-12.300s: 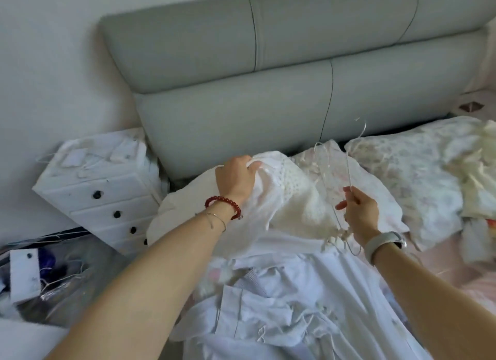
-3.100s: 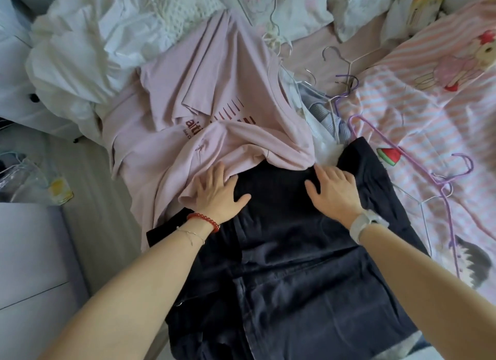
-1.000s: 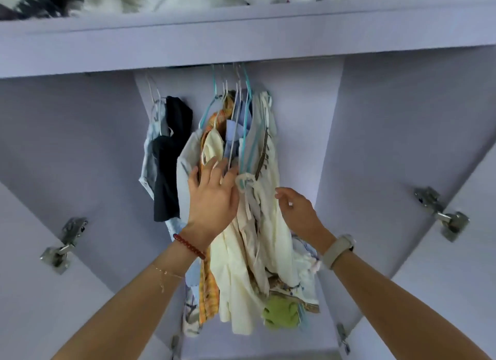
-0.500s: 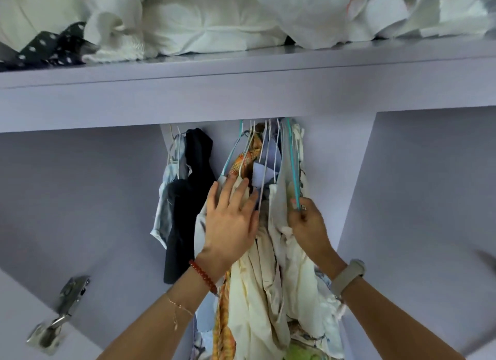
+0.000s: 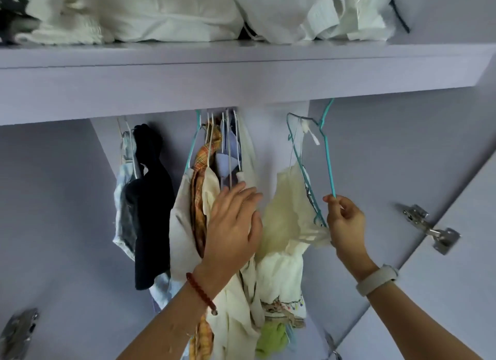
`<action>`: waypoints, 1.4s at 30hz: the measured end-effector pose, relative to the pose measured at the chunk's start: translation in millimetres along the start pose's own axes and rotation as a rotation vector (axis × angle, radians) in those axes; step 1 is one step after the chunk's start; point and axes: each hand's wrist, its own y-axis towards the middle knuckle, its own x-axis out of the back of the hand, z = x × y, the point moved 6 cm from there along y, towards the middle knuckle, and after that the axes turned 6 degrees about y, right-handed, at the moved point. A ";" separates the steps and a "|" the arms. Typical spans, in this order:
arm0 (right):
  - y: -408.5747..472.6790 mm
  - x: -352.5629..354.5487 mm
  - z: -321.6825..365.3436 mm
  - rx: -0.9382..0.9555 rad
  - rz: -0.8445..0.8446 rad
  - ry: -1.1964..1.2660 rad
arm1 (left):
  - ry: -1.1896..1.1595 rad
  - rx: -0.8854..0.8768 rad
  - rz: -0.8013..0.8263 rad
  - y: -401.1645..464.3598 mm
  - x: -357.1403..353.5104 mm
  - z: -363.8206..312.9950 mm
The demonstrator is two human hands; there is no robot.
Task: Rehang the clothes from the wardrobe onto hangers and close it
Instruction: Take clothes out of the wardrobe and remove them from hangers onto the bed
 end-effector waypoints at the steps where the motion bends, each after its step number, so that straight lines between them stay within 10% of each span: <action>1: -10.4 16.2 -5.9 -0.004 -0.017 -0.026 | -0.087 -0.013 0.017 -6.6 -7.1 -11.6; 9: -86.0 186.7 -11.4 0.018 -0.137 -0.340 | -0.517 0.412 0.660 -88.1 -139.8 -63.5; 13: -124.5 256.7 16.8 0.134 -0.186 -0.589 | -0.518 0.357 0.964 -112.8 -196.6 -108.2; 28: -265.2 494.3 48.3 0.375 -0.513 -1.245 | -0.843 0.146 1.205 -192.9 -190.0 -350.4; 42: -495.3 522.4 -4.4 -0.435 -1.135 -1.225 | -1.121 -0.172 1.470 -264.9 -131.7 -463.1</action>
